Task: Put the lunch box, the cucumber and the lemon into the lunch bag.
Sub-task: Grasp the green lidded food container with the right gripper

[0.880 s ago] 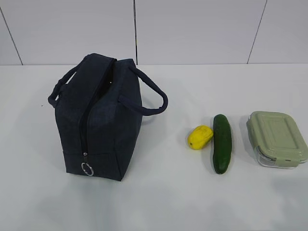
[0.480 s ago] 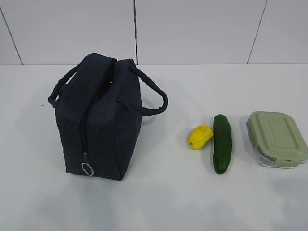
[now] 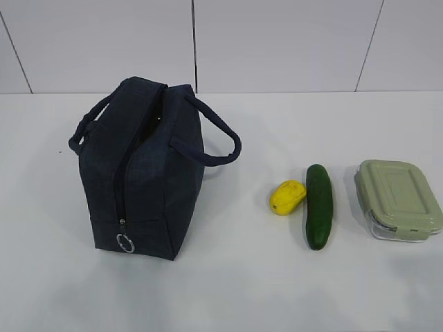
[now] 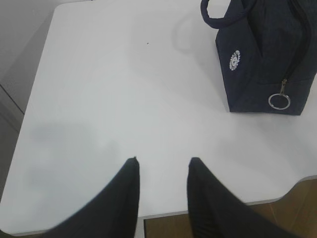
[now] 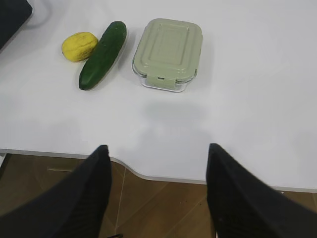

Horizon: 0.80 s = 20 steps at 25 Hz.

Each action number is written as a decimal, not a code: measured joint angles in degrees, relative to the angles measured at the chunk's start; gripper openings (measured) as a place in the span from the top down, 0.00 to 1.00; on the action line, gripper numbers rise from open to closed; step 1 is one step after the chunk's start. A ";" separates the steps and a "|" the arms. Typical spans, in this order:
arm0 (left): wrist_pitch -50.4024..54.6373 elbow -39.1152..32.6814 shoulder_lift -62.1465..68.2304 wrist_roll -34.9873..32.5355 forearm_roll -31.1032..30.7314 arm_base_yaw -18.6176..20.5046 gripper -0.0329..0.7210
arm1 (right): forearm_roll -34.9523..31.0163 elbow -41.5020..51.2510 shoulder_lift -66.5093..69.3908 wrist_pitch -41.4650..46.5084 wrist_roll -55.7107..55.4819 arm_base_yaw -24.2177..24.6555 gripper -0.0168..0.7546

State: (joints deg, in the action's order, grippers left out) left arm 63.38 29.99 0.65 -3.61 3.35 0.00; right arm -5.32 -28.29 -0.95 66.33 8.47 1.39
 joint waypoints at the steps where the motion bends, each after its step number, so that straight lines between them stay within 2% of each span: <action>1: 0.00 0.00 0.00 0.00 0.00 0.00 0.64 | 0.00 0.00 0.00 0.00 0.00 0.00 0.39; 20: 0.00 0.00 0.00 0.00 0.00 0.00 0.64 | -0.39 -0.81 0.32 0.55 0.00 0.00 0.39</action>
State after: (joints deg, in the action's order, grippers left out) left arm 63.38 29.99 0.65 -3.61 3.35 0.00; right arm -5.71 -29.10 -0.63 66.88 8.47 1.39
